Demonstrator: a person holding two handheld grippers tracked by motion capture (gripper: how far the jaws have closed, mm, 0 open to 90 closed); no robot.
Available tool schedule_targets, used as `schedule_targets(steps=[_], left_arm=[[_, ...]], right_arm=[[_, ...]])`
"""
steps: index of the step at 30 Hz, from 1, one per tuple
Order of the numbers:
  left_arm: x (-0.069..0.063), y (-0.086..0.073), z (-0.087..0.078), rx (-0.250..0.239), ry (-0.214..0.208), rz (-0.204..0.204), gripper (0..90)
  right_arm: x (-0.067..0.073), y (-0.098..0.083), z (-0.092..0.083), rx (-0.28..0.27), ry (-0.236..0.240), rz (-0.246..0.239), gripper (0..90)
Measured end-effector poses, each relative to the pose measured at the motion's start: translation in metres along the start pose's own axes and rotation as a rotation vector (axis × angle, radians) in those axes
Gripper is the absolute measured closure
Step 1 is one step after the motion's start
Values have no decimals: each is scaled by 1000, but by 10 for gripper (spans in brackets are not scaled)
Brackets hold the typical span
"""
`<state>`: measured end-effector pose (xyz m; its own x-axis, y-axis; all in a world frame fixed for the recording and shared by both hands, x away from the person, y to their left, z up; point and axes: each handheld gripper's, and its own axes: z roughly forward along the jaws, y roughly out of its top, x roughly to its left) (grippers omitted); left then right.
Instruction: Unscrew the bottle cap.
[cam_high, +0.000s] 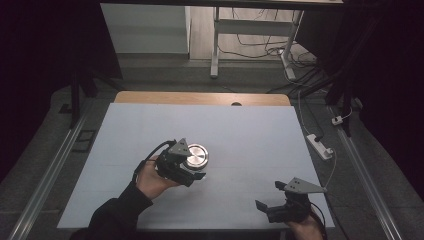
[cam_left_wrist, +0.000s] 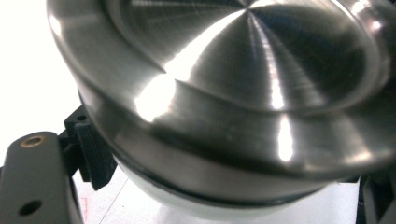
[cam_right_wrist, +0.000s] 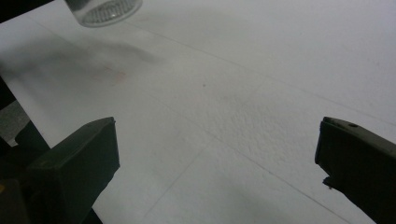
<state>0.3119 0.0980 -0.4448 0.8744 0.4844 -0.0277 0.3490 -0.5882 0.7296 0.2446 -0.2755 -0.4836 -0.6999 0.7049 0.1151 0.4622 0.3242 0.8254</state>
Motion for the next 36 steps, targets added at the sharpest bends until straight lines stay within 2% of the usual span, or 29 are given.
schedule_targets(steps=[6, 11, 17, 24, 28, 36], left_arm=[[-1, -1, 0, 3, -9, 1, 156], [-3, 0, 1, 5, -9, 7, 156], [-3, 0, 1, 6, -11, 10, 156], [-3, -1, 1, 4, -10, 12, 156], [-4, -1, 2, 5, -11, 13, 156], [-6, -1, 3, 3, -14, 18, 156]], right_arm=[[6, 7, 2, -31, 21, -19, 0], [13, 15, 6, -49, 52, -51, 0], [20, 25, 11, -71, 91, -65, 0], [28, 41, 19, -66, 126, -88, 0], [35, 57, 27, -62, 136, -127, 0], [38, 79, 41, -39, 147, -107, 0]])
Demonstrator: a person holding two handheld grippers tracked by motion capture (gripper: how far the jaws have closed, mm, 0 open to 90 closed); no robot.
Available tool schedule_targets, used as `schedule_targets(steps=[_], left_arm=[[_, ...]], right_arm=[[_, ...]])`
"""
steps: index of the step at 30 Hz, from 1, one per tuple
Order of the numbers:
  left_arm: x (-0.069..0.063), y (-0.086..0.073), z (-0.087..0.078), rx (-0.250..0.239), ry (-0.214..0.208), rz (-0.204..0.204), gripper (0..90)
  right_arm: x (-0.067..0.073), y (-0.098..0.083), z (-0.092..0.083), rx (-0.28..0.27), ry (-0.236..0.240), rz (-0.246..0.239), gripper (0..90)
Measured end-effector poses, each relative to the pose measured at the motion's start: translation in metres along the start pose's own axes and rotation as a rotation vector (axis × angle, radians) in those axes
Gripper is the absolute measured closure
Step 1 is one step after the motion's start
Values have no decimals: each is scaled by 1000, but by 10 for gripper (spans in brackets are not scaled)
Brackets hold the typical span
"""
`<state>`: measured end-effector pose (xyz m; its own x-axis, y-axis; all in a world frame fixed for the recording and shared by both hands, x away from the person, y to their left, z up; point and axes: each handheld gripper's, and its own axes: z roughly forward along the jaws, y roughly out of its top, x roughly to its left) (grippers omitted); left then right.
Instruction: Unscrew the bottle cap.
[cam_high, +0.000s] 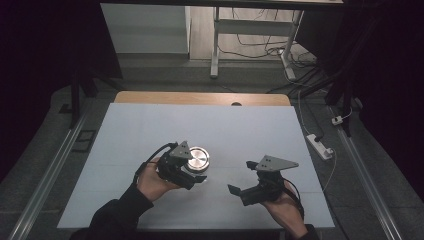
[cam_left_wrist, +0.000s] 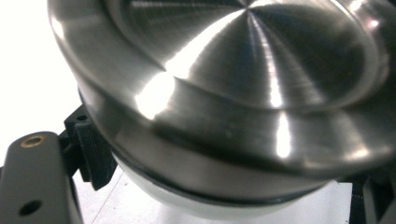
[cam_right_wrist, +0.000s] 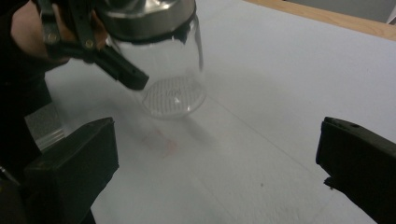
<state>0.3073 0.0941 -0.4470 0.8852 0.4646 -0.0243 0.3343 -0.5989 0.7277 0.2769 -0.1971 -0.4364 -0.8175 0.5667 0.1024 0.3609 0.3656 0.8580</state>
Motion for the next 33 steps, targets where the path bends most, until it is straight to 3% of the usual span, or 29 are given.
schedule_targets(steps=[7, 23, 33], left_arm=[[-1, 0, 1, 4, 2, 5, 156], [-4, 1, 3, 12, 3, 6, 156], [-7, 3, 7, 26, 9, 8, 157]], right_arm=[[5, 19, 10, -1, 19, -32, 0], [24, 60, 51, 20, 54, -103, 0], [31, 66, 71, 30, 43, -120, 16]])
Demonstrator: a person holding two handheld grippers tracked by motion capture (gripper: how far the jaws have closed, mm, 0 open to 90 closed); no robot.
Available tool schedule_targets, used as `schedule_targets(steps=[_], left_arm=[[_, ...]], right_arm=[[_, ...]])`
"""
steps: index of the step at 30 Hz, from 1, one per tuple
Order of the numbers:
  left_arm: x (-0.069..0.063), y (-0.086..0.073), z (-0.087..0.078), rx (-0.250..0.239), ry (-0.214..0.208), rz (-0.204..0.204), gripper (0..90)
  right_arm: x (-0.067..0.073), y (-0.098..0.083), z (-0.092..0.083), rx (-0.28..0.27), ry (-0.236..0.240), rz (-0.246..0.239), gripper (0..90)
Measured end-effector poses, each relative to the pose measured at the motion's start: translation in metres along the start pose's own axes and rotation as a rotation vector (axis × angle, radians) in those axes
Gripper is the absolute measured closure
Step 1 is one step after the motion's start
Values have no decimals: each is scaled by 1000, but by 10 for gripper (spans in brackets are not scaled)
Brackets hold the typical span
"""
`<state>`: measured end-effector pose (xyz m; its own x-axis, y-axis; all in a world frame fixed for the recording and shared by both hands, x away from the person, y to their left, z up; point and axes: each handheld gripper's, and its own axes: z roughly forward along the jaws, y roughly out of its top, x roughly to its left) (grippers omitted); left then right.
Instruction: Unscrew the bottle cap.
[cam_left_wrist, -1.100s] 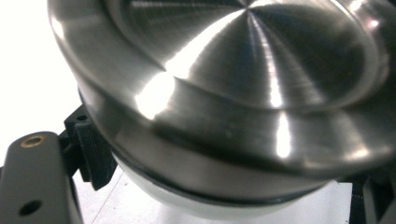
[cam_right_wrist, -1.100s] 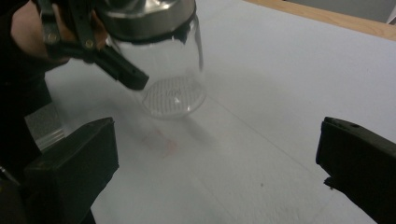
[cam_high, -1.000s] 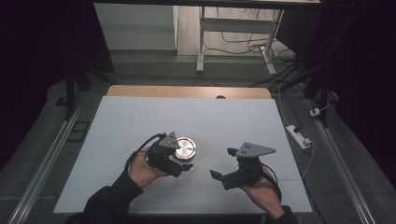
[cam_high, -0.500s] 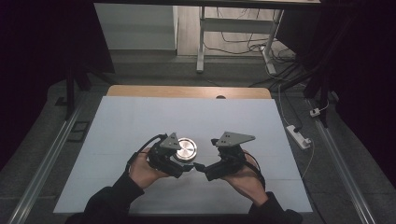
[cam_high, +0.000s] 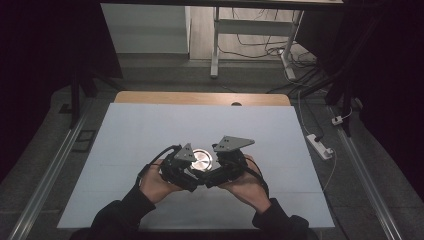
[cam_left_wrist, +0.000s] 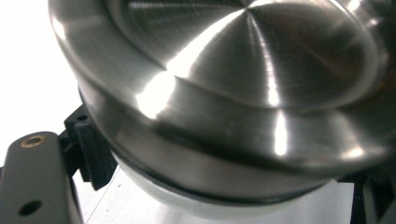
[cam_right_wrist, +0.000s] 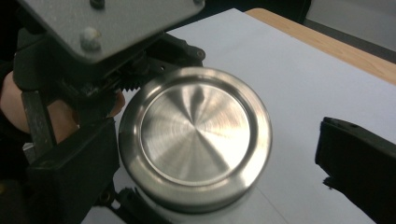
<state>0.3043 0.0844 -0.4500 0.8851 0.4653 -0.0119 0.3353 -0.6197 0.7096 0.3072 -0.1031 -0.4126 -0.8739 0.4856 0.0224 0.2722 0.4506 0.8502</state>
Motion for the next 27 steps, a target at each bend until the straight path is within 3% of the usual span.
schedule_targets(steps=[4, 6, 12, 14, 20, 23, 25, 27], left_arm=[[0, 0, 0, 4, -3, 0, 156], [1, 0, 0, 8, -9, 1, 157], [2, -1, -3, -5, -49, 24, 157], [1, 0, -5, -5, -67, 50, 156], [-1, 0, -6, -11, -150, 109, 156], [-4, 0, -4, -4, -181, 133, 157], [-5, 0, -3, -6, -183, 129, 157], [-4, 1, -4, -14, -174, 119, 157]], right_arm=[[3, 2, 5, 7, 14, -17, 96], [4, 3, 5, 9, 38, -25, 190], [3, 5, 3, 3, 78, -63, 196], [0, 5, 1, -3, 115, -85, 197], [-15, 1, -4, -28, 312, -142, 196], [-20, -2, -5, -27, 386, -178, 195], [-22, -3, -5, -25, 408, -177, 188], [-23, -3, -6, -19, 399, -147, 99]])
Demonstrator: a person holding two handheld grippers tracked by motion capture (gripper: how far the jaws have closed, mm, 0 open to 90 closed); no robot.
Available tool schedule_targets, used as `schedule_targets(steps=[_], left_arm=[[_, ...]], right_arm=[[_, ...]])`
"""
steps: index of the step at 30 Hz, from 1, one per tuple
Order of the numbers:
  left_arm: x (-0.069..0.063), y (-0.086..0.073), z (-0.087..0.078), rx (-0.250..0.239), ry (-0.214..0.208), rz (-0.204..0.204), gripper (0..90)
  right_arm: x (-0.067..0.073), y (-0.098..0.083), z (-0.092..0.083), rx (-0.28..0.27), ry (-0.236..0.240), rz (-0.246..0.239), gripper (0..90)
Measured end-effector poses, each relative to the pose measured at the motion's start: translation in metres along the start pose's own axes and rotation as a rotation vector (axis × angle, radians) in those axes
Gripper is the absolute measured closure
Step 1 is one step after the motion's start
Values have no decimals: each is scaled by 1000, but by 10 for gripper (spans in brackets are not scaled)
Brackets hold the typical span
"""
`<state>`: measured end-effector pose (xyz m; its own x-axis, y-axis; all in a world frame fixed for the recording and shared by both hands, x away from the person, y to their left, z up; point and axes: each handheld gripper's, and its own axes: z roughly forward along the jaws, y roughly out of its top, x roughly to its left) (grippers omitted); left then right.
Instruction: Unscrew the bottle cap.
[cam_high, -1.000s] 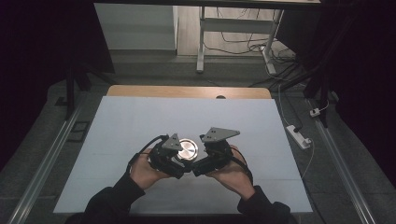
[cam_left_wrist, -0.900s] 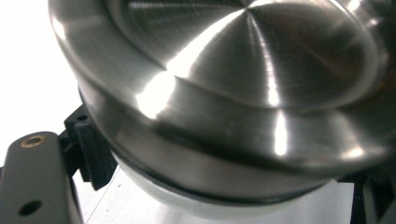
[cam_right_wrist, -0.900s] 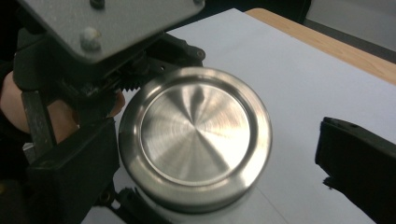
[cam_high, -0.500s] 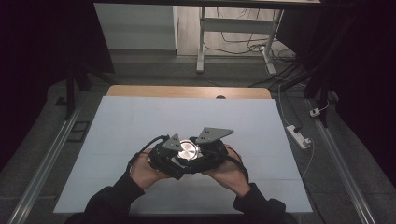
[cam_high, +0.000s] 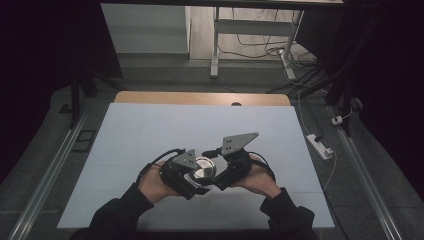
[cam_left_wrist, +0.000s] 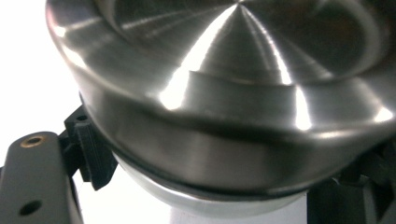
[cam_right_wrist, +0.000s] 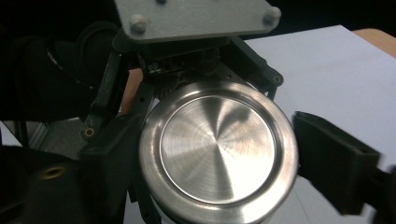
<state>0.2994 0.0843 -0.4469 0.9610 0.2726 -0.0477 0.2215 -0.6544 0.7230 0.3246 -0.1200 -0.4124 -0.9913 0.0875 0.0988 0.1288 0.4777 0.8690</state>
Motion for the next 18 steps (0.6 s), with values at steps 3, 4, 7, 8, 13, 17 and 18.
schedule_targets(steps=[3, 4, 7, 8, 13, 17, 18], left_arm=[[1, 0, -3, 2, 41, -11, 157], [1, 1, -3, 5, 58, -20, 157], [2, 1, -3, 8, 104, -55, 157], [2, 1, -3, 11, 118, -64, 156], [1, 2, -1, 18, 156, -87, 157], [1, 2, -3, 15, 151, -86, 157], [2, 2, -4, 14, 145, -86, 156]], right_arm=[[2, 4, -4, 9, -55, 29, 22], [5, 5, -5, 5, -72, 44, 17], [14, 10, -3, 26, -202, 56, 37], [16, 12, -2, 37, -244, 59, 42], [24, 15, 9, 25, -337, 98, 101], [23, 12, 13, 27, -325, 124, 181], [23, 11, 13, 19, -324, 124, 183]])
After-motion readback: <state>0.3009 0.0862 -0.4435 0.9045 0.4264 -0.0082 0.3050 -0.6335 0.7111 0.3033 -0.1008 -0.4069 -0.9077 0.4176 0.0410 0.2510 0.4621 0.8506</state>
